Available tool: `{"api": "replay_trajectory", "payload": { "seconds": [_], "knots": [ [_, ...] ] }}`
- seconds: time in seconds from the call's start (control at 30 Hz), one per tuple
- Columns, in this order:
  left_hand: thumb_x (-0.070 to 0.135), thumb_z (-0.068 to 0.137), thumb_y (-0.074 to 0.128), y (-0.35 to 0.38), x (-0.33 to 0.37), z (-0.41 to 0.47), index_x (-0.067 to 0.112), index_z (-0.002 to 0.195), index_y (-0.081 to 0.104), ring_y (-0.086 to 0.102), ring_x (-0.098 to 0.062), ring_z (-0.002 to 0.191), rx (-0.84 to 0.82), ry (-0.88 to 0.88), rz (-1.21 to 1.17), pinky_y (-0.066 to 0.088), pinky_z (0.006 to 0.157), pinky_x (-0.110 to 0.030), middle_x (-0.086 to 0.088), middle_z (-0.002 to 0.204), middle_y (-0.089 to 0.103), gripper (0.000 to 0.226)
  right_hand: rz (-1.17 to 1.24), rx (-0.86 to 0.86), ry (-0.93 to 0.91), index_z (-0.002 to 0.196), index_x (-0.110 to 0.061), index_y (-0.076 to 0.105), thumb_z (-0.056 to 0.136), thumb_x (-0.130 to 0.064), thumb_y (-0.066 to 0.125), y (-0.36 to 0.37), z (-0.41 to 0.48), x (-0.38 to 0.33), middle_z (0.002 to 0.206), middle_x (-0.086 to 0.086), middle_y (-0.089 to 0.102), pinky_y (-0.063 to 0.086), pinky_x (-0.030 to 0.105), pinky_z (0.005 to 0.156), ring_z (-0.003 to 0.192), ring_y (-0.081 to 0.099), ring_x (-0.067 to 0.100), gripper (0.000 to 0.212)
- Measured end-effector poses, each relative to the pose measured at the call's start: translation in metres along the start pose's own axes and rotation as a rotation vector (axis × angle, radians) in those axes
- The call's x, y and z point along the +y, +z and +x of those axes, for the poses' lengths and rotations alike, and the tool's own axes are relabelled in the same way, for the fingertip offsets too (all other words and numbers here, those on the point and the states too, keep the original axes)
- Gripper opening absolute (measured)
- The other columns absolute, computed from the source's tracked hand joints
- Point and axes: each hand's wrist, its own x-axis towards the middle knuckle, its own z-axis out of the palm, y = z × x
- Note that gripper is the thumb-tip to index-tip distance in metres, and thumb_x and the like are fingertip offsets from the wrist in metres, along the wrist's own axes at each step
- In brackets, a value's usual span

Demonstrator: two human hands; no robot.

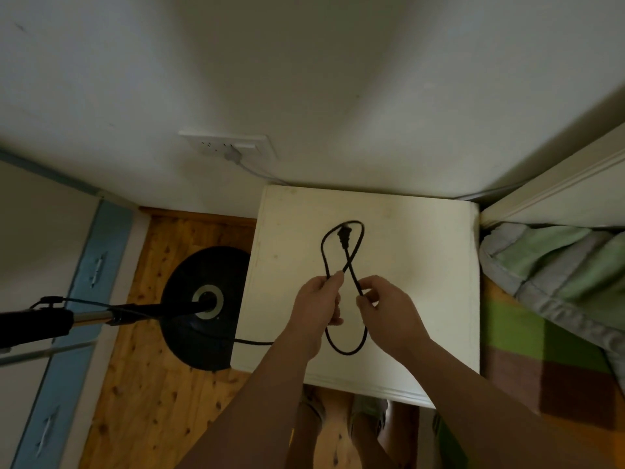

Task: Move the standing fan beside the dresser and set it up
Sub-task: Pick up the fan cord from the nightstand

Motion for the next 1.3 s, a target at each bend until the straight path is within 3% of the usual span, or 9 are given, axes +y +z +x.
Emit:
{"api": "replay_trajectory", "payload": {
  "seconds": [0.1, 0.3, 0.47, 0.63, 0.73, 0.87, 1.0, 1.17, 1.3],
  "knots": [
    [0.042, 0.097, 0.061, 0.000, 0.001, -0.019, 0.019, 0.103, 0.069, 0.048, -0.013, 0.059, -0.033, -0.001, 0.061, 0.051, 0.063, -0.030, 0.003, 0.068, 0.052, 0.026, -0.006, -0.047, -0.027, 0.126, -0.016, 0.062, 0.101, -0.015, 0.052, -0.001, -0.014, -0.012, 0.093, -0.005, 0.062, 0.055, 0.031, 0.076, 0.080, 0.065, 0.017, 0.027],
    [0.041, 0.098, 0.061, -0.010, 0.023, -0.065, 0.022, 0.112, 0.068, 0.050, -0.014, 0.066, -0.009, 0.053, 0.097, 0.052, 0.065, -0.029, 0.001, 0.074, 0.056, 0.025, 0.001, -0.052, -0.077, 0.124, -0.018, 0.066, 0.099, -0.014, 0.053, -0.016, -0.044, -0.045, 0.100, -0.001, 0.068, 0.055, 0.034, 0.083, 0.085, 0.067, 0.019, 0.027],
    [0.038, 0.098, 0.062, -0.034, 0.069, -0.134, 0.022, 0.099, 0.071, 0.051, -0.014, 0.065, 0.046, 0.124, 0.027, 0.054, 0.072, -0.032, 0.001, 0.068, 0.055, 0.018, 0.030, -0.064, -0.182, 0.119, -0.021, 0.069, 0.098, -0.019, 0.058, -0.050, -0.086, -0.109, 0.095, -0.007, 0.069, 0.049, 0.015, 0.069, 0.075, 0.068, 0.009, 0.023],
    [0.037, 0.101, 0.057, -0.046, 0.094, -0.160, 0.015, 0.101, 0.067, 0.064, -0.017, 0.089, 0.109, 0.213, -0.056, 0.056, 0.089, -0.041, -0.002, 0.092, 0.067, 0.024, 0.137, -0.023, -0.148, 0.113, -0.020, 0.067, 0.096, -0.029, 0.063, -0.061, -0.099, -0.138, 0.096, -0.007, 0.068, 0.051, 0.021, 0.076, 0.089, 0.068, 0.012, 0.020],
    [0.032, 0.105, 0.050, -0.055, 0.113, -0.186, 0.010, 0.102, 0.061, 0.069, -0.015, 0.082, 0.151, 0.267, -0.110, 0.056, 0.087, -0.040, -0.003, 0.087, 0.071, 0.025, 0.210, 0.010, -0.153, 0.116, -0.018, 0.067, 0.098, -0.032, 0.058, -0.069, -0.117, -0.160, 0.106, -0.004, 0.070, 0.054, 0.031, 0.088, 0.099, 0.067, 0.015, 0.024],
    [0.029, 0.105, 0.049, -0.074, 0.134, -0.224, 0.013, 0.103, 0.059, 0.071, -0.016, 0.079, 0.166, 0.379, -0.028, 0.057, 0.084, -0.038, -0.002, 0.081, 0.072, 0.018, 0.339, -0.046, -0.123, 0.139, -0.014, 0.054, 0.100, -0.039, 0.054, -0.087, -0.141, -0.210, 0.134, 0.002, 0.061, 0.041, 0.027, 0.097, 0.120, 0.056, 0.015, 0.046],
    [0.024, 0.104, 0.051, -0.089, 0.143, -0.259, 0.016, 0.107, 0.063, 0.072, -0.013, 0.090, 0.145, 0.484, 0.077, 0.058, 0.084, -0.031, -0.002, 0.097, 0.074, 0.015, 0.378, -0.201, -0.133, 0.154, -0.013, 0.031, 0.093, -0.048, 0.061, -0.094, -0.159, -0.254, 0.139, 0.003, 0.060, 0.042, 0.027, 0.092, 0.122, 0.059, 0.021, 0.076],
    [0.027, 0.103, 0.052, -0.103, 0.158, -0.300, 0.026, 0.115, 0.066, 0.070, -0.010, 0.086, 0.074, 0.602, 0.163, 0.057, 0.079, -0.025, 0.003, 0.093, 0.074, 0.018, 0.526, -0.203, -0.186, 0.148, -0.019, 0.031, 0.088, -0.031, 0.074, -0.105, -0.173, -0.290, 0.106, 0.000, 0.070, 0.051, 0.016, 0.058, 0.089, 0.067, 0.011, 0.075],
    [0.031, 0.104, 0.052, -0.110, 0.168, -0.326, 0.030, 0.108, 0.064, 0.062, 0.001, 0.065, 0.061, 0.630, 0.172, 0.047, 0.061, -0.011, 0.002, 0.084, 0.068, 0.013, 0.668, -0.169, -0.196, 0.141, -0.015, 0.042, 0.083, -0.025, 0.080, -0.112, -0.176, -0.315, 0.111, 0.013, 0.072, 0.057, 0.042, 0.090, 0.100, 0.071, 0.024, 0.070]
  ]
}}
